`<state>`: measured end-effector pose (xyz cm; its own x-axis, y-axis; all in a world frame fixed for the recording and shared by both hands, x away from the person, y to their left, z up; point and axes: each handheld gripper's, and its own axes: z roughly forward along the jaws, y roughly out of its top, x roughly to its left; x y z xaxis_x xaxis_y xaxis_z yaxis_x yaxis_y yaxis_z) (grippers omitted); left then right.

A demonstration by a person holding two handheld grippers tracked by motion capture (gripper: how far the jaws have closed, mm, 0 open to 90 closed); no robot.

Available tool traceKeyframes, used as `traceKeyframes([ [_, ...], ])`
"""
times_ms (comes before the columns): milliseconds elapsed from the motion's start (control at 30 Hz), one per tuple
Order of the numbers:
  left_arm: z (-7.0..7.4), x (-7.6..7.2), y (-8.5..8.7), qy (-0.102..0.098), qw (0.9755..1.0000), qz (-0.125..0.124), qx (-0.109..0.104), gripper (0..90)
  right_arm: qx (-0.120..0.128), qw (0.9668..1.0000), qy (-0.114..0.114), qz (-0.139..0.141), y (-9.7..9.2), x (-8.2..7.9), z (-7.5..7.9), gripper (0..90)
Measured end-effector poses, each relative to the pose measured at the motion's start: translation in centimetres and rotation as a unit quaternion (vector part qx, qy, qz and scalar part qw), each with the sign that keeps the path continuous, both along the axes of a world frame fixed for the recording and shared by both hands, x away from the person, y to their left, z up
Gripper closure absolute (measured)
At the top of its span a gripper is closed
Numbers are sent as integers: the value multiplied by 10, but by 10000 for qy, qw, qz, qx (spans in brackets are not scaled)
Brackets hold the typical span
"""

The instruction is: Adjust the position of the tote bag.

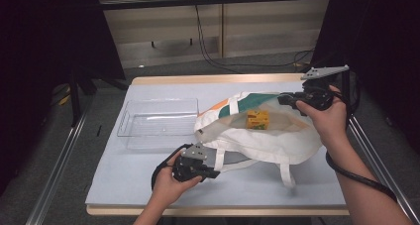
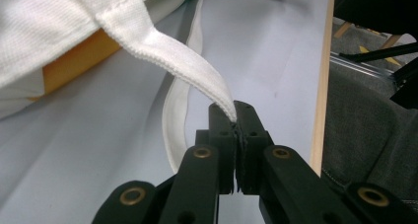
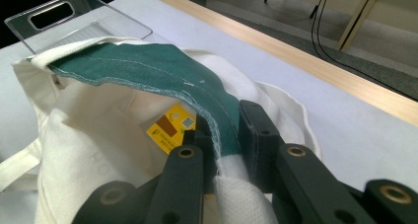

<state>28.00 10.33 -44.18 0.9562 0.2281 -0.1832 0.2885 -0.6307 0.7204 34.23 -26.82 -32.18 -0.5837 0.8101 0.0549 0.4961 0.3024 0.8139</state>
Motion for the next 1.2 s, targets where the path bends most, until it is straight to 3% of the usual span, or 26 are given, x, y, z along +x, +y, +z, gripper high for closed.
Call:
traceKeyframes([
  [267, -6, -3, 6, 50, 9997, 15, 254, 882, 37, 10000, -20, -76, -1, 7, 0, 799],
  [367, -8, -4, 6, 95, 9998, 53, 163, 882, 89, 9999, -22, -129, -3, 9, 0, 803],
  [467, -10, -4, 6, 131, 9995, 37, 299, 883, 106, 9998, -19, -176, -4, 11, -1, 806],
  [500, -12, -5, 6, 148, 9996, 75, 231, 883, 97, 9998, -14, -191, -4, 11, -2, 806],
  [533, -12, -4, 7, 149, 9992, 13, 364, 883, 121, 9997, -20, -196, -4, 12, -2, 806],
  [567, -14, -5, 6, 194, 9994, 61, 271, 883, 110, 9997, -14, -215, -4, 13, -2, 808],
  [667, -14, -4, 8, 198, 9991, 37, 364, 883, 106, 9997, -35, -238, -4, 14, -2, 810],
  [733, -16, -5, 7, 189, 9995, 73, 238, 883, 110, 9997, -20, -237, -4, 15, -2, 810],
  [767, -14, -5, 8, 106, 9989, 120, 432, 883, 96, 9996, -15, -249, -4, 16, -2, 810],
  [867, -15, -3, 8, 205, 9994, 35, 268, 883, 65, 9997, -15, -246, -2, 19, -1, 812],
  [900, -14, -3, 8, 204, 9992, 22, 334, 883, 42, 9997, -20, -249, -2, 20, -1, 812],
  [933, -16, -3, 7, 284, 9994, 71, 189, 883, 36, 9997, -6, -258, -1, 22, -1, 812],
  [1200, -17, -2, 9, 244, 9995, 75, 210, 882, 26, 9996, 23, -267, 1, 29, -2, 813],
])
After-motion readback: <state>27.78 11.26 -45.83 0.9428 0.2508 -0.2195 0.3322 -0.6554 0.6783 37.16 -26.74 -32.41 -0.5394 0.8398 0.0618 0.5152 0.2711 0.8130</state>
